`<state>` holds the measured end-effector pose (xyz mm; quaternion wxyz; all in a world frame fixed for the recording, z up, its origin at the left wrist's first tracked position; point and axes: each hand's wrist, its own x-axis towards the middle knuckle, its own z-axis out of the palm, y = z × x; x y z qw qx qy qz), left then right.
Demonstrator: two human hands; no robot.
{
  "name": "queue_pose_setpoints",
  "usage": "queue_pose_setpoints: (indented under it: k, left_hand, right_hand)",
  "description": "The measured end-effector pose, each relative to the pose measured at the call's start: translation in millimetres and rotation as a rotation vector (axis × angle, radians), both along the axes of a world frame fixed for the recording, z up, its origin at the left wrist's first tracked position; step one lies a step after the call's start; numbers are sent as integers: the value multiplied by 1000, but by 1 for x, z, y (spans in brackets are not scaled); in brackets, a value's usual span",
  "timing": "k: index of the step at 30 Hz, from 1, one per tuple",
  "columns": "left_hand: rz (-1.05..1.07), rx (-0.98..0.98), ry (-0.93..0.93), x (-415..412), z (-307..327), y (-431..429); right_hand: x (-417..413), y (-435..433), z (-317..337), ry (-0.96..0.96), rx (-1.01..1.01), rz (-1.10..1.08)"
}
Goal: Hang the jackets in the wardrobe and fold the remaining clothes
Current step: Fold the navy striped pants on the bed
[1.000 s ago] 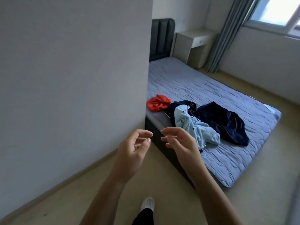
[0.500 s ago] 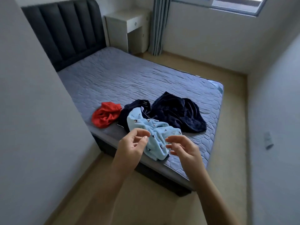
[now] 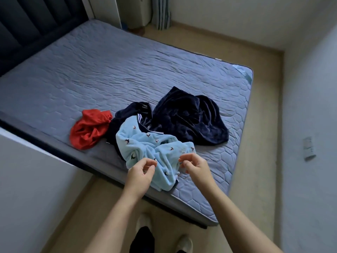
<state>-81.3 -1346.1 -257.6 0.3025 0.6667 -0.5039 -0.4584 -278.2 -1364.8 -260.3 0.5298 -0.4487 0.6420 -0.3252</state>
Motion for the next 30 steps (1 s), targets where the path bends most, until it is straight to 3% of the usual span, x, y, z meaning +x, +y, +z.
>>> queue_pose_setpoints:
  k: [9,15,20,25,30]
  left_hand:
    - [-159,206,-209,59,-160,-171]
    - [-282,125,-520,119,-250,-287]
    - [-367,69,-745,165,-304,-369]
    - [-297,58,-624,176,-351,-432]
    - [-380,134,-540,173,-392,-434]
  right_hand:
    - [44,-135,-166,201,278,62]
    - [93,-230,-259,403,382,234]
    - [138,-299,-308,531,326,381]
    - [177,-369,-355,626,162,384]
    - [207,-381,-404,568,279,426]
